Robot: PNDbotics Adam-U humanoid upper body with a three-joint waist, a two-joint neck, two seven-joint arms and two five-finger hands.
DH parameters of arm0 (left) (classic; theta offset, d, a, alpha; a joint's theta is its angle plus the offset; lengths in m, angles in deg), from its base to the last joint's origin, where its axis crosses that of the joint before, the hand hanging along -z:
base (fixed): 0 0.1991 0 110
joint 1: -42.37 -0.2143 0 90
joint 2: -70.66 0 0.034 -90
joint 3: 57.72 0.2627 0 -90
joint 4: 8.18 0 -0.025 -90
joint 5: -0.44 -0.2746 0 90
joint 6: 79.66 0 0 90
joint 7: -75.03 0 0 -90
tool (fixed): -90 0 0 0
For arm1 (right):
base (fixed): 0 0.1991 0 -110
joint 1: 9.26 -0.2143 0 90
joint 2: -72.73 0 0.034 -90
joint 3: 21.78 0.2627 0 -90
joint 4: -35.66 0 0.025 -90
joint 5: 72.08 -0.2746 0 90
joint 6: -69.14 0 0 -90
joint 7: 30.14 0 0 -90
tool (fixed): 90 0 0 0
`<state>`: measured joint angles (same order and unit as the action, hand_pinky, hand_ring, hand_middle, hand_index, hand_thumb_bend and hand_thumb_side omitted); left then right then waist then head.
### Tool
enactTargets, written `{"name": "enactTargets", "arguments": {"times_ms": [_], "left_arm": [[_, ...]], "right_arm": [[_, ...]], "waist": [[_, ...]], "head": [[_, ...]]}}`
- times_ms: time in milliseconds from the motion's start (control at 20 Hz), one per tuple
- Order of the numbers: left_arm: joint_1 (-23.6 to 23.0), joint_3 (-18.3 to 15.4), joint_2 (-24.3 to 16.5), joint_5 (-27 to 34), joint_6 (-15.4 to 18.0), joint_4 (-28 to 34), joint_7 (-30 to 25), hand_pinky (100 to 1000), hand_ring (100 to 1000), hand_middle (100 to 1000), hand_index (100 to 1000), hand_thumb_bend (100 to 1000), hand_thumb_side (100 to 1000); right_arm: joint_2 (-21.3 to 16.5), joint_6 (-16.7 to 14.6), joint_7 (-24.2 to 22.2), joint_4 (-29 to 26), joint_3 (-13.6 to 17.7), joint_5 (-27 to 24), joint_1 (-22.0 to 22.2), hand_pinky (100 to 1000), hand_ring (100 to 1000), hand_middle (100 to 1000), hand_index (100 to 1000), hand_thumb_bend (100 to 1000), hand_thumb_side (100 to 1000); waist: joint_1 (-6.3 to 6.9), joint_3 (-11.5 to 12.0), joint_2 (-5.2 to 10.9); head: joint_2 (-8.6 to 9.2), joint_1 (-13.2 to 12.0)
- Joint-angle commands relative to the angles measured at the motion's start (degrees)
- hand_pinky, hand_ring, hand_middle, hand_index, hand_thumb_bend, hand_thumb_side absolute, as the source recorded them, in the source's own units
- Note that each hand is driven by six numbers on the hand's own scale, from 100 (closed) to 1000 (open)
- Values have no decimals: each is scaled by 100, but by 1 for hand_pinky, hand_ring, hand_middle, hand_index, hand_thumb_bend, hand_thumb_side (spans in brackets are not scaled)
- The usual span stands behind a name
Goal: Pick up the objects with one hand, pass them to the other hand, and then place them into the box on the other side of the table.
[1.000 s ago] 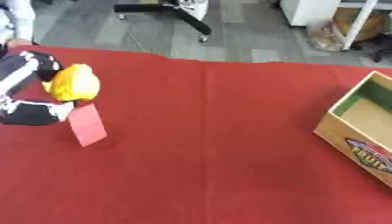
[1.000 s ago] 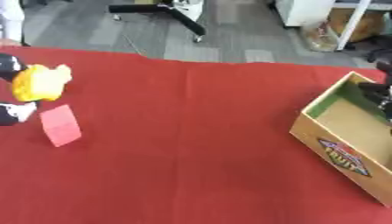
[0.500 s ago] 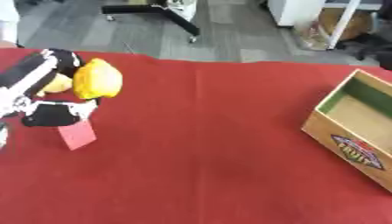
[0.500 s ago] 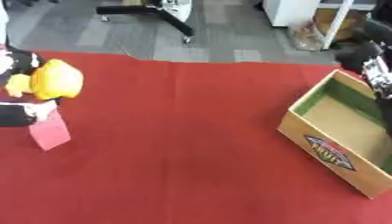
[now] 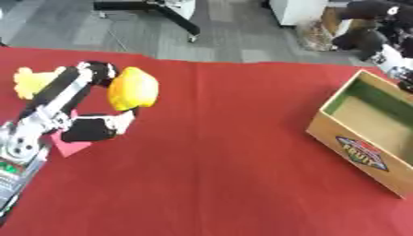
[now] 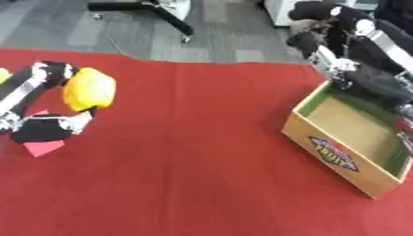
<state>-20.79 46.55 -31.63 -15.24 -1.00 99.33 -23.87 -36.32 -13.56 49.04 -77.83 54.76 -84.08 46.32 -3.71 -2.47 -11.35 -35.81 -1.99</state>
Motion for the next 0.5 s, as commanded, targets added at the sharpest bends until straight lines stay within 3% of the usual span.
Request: {"name": "enactTargets", "arguments": {"times_ms": [50,500], "left_arm": [[138,93,149,-121,115,-42,-13,761,610,554,505,100,153],[247,187,738,-208,330,-263,245,756,597,538,498,100,179]], "right_arm": [[-78,121,-318,-111,-177,230,-285,852,790,882,915,100,540],[320,473,-820,-111,-722,1200,-850,854,800,880,908,100,498]], "waist": [[-3,-22,164],[-61,-20,199]], "head": [[-36,12],[-87,90]]}}
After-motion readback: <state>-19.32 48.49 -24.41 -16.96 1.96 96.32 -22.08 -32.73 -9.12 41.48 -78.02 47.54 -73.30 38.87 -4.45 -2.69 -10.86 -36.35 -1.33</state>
